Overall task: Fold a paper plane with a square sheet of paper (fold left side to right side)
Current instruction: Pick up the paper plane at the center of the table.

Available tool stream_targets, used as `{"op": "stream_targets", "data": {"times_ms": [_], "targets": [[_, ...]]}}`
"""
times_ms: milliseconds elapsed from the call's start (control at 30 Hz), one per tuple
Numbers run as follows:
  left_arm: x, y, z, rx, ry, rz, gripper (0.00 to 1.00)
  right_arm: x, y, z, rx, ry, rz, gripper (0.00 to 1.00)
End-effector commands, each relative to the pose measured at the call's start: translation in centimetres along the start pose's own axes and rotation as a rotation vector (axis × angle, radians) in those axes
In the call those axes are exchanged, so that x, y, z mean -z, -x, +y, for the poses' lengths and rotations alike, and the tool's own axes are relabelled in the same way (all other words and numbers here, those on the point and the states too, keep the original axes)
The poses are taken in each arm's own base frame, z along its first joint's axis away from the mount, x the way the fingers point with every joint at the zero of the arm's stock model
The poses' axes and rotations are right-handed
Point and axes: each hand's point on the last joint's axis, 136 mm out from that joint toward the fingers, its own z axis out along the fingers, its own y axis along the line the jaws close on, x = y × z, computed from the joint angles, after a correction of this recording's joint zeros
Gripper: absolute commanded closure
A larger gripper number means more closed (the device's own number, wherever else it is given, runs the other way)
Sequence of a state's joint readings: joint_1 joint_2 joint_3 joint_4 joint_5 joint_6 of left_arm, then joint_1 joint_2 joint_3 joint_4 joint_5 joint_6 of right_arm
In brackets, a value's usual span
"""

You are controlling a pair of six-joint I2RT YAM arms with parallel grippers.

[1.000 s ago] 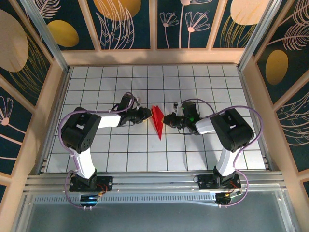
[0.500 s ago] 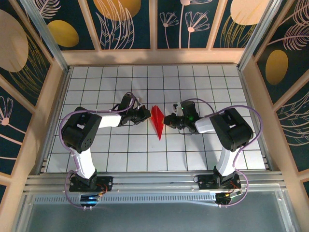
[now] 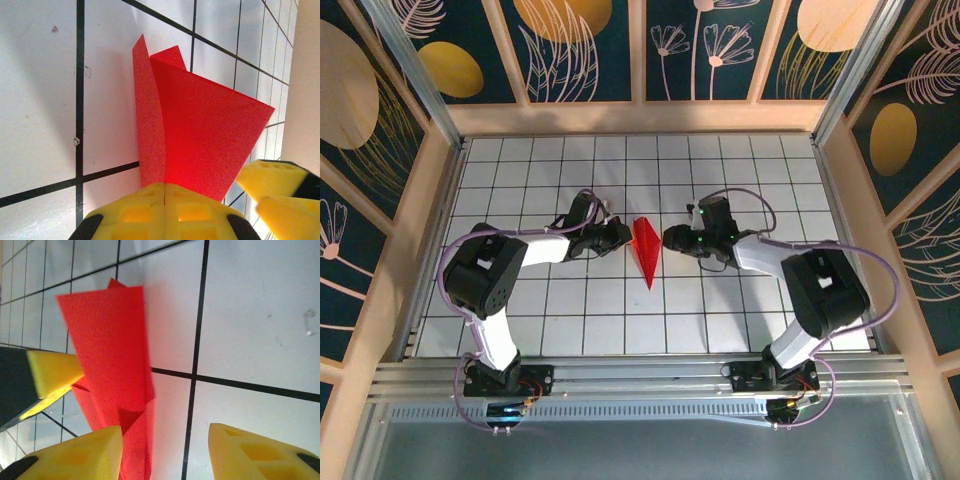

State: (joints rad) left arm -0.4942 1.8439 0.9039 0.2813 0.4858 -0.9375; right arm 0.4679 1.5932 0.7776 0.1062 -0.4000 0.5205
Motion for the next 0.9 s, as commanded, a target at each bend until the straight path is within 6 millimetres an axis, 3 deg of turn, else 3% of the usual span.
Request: {"op": "stream_targets", "data": {"times_ms": [0,133,233,433,867], "targets": [[0.5,-0.1,-1.0,0.000,-0.029,-0.007,1.00,1.9,0.4,1.6,0.063,-0.048,0.006,0.51],[0.5,0.0,-1.4,0.000,-0.044,-0.011,1.00,1.5,-1.2,4.5,0.070,0.011,0.068,0.53],[0.5,-0.1,-1.3,0.001,-0.042,-0.010,1.00,0.1,-2.8,5.3,0.049,0.026,0.108,0.49],[0.4,-0.3,-1.2,0.000,-0.040,-0.005,1.00,-2.3,-3.9,5.1,0.059,-0.029,0.155,0.37],[0.2,-0.3,-1.1,0.001,-0.037,-0.001,1.00,-4.4,-4.3,4.5,0.075,-0.074,0.193,0.40]]}}
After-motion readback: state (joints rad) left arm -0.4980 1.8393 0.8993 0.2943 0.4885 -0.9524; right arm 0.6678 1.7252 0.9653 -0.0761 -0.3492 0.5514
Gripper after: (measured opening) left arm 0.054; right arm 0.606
